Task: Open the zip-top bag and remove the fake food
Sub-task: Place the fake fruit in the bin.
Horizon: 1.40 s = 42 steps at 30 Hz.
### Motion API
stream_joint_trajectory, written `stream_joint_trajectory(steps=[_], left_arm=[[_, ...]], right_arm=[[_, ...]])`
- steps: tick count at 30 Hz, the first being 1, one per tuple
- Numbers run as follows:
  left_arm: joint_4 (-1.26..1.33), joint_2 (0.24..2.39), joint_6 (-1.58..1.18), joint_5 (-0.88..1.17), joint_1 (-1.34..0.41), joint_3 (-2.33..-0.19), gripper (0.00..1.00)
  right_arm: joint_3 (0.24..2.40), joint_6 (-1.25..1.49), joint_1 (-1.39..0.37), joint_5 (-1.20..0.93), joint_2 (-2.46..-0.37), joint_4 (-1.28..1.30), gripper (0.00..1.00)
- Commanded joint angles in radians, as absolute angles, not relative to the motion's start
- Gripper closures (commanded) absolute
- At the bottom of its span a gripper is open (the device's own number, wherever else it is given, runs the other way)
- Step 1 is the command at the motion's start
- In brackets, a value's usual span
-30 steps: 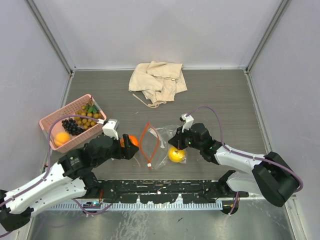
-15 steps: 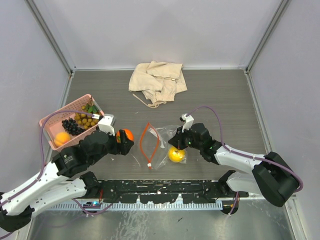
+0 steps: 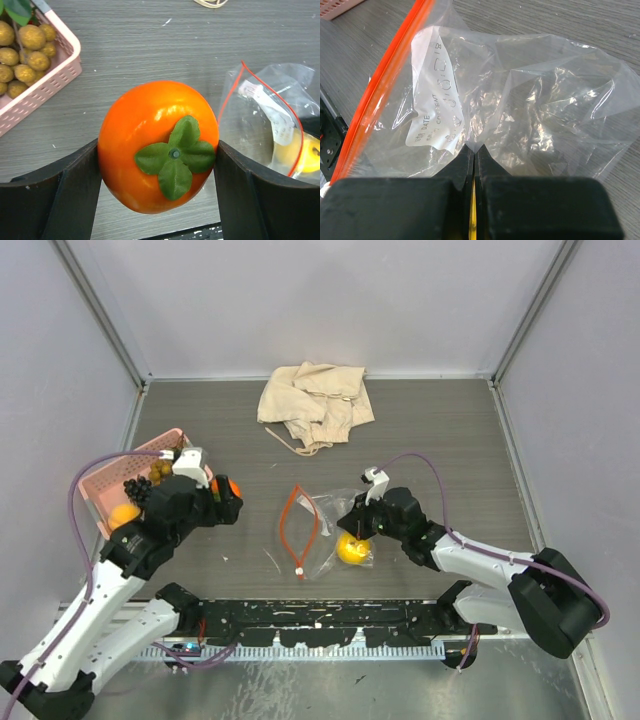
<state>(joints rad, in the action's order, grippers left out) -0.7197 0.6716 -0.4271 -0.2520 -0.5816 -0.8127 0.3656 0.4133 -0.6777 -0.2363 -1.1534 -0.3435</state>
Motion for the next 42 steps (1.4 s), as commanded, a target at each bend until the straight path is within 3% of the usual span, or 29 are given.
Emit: stream_joint_trajectory(steps=[1, 12, 23, 34, 42], left_arm=[[-0.676, 0.709, -0.358, -0.117, -0.450, -0.867, 0.66], [-0.592, 0.800, -0.395, 0.071, -0.081, -0.874, 0.67], [-0.547, 0.855, -0.580, 0.071, 0.273, -0.822, 0.67], [-0.667, 0.946, -0.736, -0.247, 0.336, -0.872, 0.60], [-0.673, 1.028, -0.795, -0.317, 0.336, -0.898, 0.56]], right_arm=[[0.361, 0.400, -0.680, -0.221, -1.124, -0.399, 0.99], [0.356, 0.399, -0.680, -0.216, -1.124, -0.400, 0.99], [0.357, 0.394, -0.676, -0.222, -1.130, -0.400, 0.99], [0.354, 0.400, -0.674, -0.232, -1.145, -0.411, 0.99], [0.355, 0.405, -0.674, -0.238, -1.148, -0.408, 0.99]])
